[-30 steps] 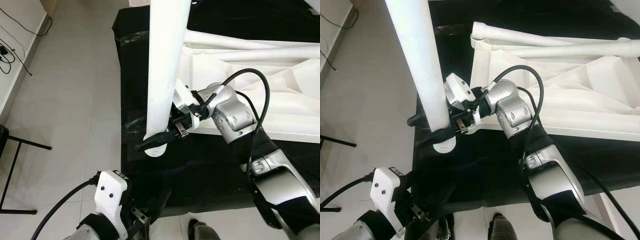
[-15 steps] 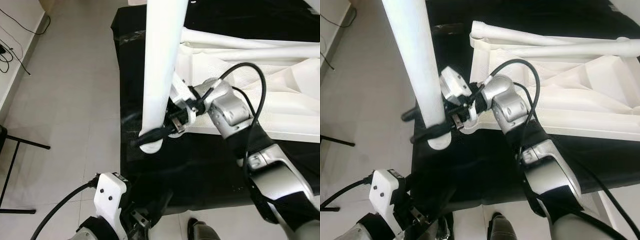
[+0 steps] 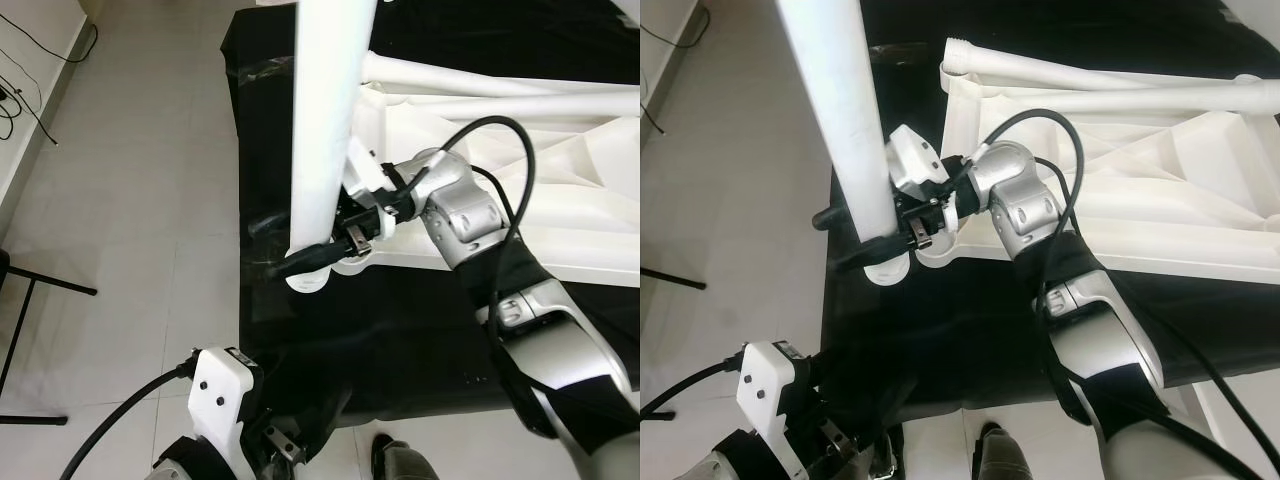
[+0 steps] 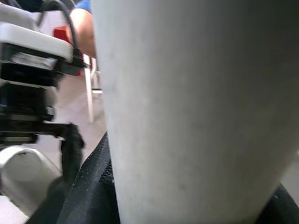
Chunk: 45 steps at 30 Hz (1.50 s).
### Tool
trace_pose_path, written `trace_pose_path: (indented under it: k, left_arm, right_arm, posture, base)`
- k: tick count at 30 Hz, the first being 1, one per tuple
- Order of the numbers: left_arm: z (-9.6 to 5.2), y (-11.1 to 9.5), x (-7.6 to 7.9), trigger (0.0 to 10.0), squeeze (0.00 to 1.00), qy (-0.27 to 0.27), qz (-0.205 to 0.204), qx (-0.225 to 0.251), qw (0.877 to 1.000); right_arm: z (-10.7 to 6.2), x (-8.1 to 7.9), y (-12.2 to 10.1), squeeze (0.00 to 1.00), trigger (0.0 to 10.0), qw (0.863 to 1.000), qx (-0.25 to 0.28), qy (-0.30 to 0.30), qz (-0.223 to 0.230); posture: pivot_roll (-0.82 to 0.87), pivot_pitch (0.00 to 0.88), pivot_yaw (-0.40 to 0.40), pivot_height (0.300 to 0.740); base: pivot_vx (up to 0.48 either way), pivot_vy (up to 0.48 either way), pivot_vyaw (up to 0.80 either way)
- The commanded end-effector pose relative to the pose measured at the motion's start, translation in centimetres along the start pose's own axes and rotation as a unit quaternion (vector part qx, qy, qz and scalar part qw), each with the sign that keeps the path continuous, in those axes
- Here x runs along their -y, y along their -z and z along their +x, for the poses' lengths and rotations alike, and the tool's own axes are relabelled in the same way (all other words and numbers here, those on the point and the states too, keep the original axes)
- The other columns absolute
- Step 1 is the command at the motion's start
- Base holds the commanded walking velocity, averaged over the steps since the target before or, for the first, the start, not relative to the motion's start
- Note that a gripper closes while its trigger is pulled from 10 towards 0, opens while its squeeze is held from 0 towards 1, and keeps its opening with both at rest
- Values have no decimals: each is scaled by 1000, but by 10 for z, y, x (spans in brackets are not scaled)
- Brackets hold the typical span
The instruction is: Building children table
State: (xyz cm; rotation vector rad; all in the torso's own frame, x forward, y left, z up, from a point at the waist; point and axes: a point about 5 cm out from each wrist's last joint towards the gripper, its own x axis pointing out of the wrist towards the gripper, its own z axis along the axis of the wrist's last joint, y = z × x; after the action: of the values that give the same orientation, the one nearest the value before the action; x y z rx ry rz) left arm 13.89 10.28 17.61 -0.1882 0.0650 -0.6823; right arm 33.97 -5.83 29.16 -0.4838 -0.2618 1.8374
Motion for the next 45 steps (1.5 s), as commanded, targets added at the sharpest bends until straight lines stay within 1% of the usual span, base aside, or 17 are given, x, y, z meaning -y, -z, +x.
trace_pose_path:
  k: [1,3,4,5,6,7,8,10,12,16,25,33,45]
  left_arm:
    - [-2,0,5,10000,0,3,-8,-4,1000]
    - [-2,0,5,10000,0,3,-8,-4,1000]
    - [-3,0,6,10000,0,3,-8,-4,1000]
    - [-3,0,6,10000,0,3,-8,-4,1000]
    - [-3,-1,6,10000,0,2,-8,-4,1000]
    - [-3,-1,6,10000,0,2,-8,-4,1000]
    - [-4,-1,7,10000,0,2,-8,-3,1000]
    - [-4,-1,7,10000,0,2,-8,-3,1000]
    - [-4,-1,7,10000,0,1,-7,-3,1000]
    - [-5,0,6,10000,0,-4,-1,-7,1000]
    - [-6,0,4,10000,0,-7,1,-9,1000]
    - [-7,-1,1,10000,0,-9,3,-10,1000]
    - [-5,-1,1,10000,0,-8,3,-8,1000]
  right_arm:
    - [-5,6,-4,0,10000,1000,4,26,-10]
    - [-5,6,-4,0,10000,1000,4,26,-10]
    - [-9,9,-5,0,10000,999,8,40,-8]
    - [-9,9,-5,0,10000,999,8,40,-8]
    - [-14,11,-8,0,10000,998,21,53,-1]
    - [-14,11,-8,0,10000,998,21,53,-1]
    - [-19,12,-9,0,10000,998,31,61,5]
    - [-19,12,-9,0,10000,998,31,61,5]
    - [-26,11,-8,0,10000,996,41,72,14]
    - [-31,10,-7,0,10000,996,53,76,18]
    - [-32,9,-4,0,10000,996,55,71,24]
    - [-30,7,5,0,10000,995,34,85,25]
    - [-30,9,7,0,10000,995,21,94,22]
  posture:
    - [103,346,-17,740]
    - [103,346,-17,740]
    - [103,347,-16,740]
    - [103,347,-16,740]
    - [102,354,-13,740]
    - [102,354,-13,740]
    - [99,359,-15,740]
    - [99,359,-15,740]
    - [87,361,-18,740]
    - [87,361,-6,740]
    - [87,357,0,740]
    - [88,349,11,740]
    - [83,344,8,740]
  base:
    - [0,0,0]
    - [0,0,0]
    - [0,0,0]
    - [0,0,0]
    - [0,0,0]
    - [0,0,0]
    - [0,0,0]
    - [0,0,0]
    - [0,0,0]
    - [0,0,0]
    - [0,0,0]
    - [0,0,0]
    - [0,0,0]
